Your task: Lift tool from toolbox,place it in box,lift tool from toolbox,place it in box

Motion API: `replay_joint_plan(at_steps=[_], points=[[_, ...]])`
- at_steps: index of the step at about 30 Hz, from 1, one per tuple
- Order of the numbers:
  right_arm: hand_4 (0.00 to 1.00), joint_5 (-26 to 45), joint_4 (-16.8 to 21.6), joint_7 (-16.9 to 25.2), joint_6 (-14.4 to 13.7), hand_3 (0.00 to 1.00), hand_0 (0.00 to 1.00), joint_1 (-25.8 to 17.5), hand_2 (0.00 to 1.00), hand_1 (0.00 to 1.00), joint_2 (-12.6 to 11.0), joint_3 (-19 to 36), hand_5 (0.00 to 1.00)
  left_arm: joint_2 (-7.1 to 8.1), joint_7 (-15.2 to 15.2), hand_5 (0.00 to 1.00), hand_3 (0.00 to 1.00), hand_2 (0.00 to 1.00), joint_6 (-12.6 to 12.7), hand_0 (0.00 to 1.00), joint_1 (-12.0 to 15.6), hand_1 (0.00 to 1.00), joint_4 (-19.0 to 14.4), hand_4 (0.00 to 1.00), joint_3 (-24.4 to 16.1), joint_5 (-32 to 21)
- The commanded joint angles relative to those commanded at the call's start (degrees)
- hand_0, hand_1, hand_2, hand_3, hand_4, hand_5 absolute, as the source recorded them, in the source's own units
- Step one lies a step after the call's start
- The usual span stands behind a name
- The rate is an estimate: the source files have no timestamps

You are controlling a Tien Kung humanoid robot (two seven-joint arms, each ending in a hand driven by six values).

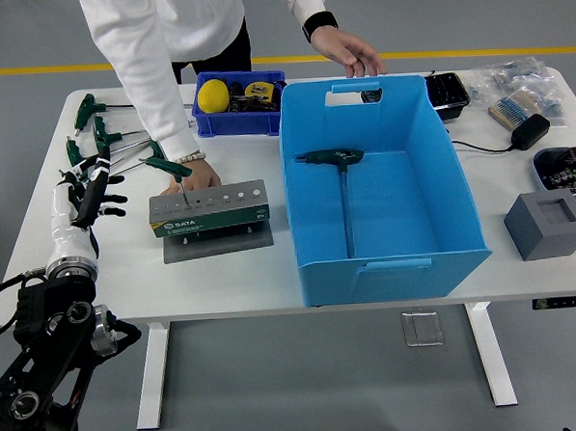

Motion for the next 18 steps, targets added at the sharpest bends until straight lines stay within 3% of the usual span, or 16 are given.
replay_joint_plan(at_steps=[1, 2, 9, 18], points=[[0.915, 0.0, 0.0, 0.0, 0.0, 0.695, 0.596, 0.0, 0.610, 0.519, 0.0, 0.0, 0.963, 0.08, -0.8, 0.967, 0.865, 0.606, 0.2, 0.235, -0.1, 0.360, 0.2, 0.779, 0.4, -2.2], [0.912, 0.0, 0.0, 0.0, 0.0, 0.695, 0.598, 0.0, 0.611, 0.520, 0.0, 0.0, 0.960, 0.19, -1.4, 0.998, 0.912, 0.673, 0.3, 0.245, -0.3, 0.407, 0.4, 0.781, 0.7, -4.8], [0.912, 0.0, 0.0, 0.0, 0.0, 0.695, 0.596, 0.2, 0.611, 0.519, 0.0, 0.1, 0.959, 0.74, -5.5, 0.998, 0.942, 0.686, 0.3, 0.256, -1.5, 0.421, 2.8, 0.791, 1.6, -21.2], [0.910, 0.1, 0.0, 0.0, 0.1, 0.694, 0.595, 0.2, 0.611, 0.520, 0.1, -0.2, 0.962, 0.50, -5.6, 0.998, 0.939, 0.691, 0.3, 0.255, -1.8, 0.418, 4.7, 0.785, 2.8, -42.9]])
